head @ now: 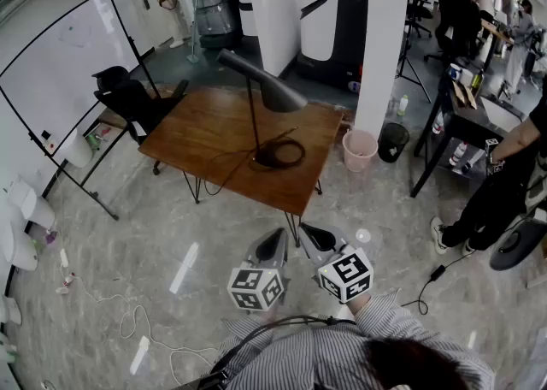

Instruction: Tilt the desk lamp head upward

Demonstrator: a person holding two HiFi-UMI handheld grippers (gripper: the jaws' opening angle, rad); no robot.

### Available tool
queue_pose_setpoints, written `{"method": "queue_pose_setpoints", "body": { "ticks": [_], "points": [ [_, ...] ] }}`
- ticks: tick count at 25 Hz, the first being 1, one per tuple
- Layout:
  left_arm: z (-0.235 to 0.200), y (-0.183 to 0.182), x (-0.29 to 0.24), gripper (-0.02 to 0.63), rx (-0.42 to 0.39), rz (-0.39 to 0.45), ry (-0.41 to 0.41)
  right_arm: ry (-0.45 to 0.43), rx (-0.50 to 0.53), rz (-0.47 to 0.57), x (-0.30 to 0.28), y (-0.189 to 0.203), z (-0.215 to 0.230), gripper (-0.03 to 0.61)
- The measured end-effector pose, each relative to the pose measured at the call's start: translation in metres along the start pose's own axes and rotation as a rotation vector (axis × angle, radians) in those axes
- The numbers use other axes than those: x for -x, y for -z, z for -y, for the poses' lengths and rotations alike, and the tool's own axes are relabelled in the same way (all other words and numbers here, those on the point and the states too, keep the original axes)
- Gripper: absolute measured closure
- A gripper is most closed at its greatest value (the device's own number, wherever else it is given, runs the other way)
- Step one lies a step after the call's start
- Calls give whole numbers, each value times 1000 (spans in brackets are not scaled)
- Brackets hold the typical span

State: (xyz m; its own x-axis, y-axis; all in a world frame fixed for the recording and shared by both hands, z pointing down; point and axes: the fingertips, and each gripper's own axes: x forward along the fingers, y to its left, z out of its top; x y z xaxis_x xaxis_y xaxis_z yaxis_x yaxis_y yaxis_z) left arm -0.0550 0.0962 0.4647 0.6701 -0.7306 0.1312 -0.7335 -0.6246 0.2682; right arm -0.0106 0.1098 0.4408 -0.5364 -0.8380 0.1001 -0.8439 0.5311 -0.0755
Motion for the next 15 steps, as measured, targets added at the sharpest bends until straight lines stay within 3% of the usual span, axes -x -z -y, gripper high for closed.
{"method": "queue_pose_setpoints", "body": {
  "ticks": [15],
  "points": [
    [2,9,0,607,12,-10,-9,-4,-18,-13,5,11,3,577]
  ]
}}
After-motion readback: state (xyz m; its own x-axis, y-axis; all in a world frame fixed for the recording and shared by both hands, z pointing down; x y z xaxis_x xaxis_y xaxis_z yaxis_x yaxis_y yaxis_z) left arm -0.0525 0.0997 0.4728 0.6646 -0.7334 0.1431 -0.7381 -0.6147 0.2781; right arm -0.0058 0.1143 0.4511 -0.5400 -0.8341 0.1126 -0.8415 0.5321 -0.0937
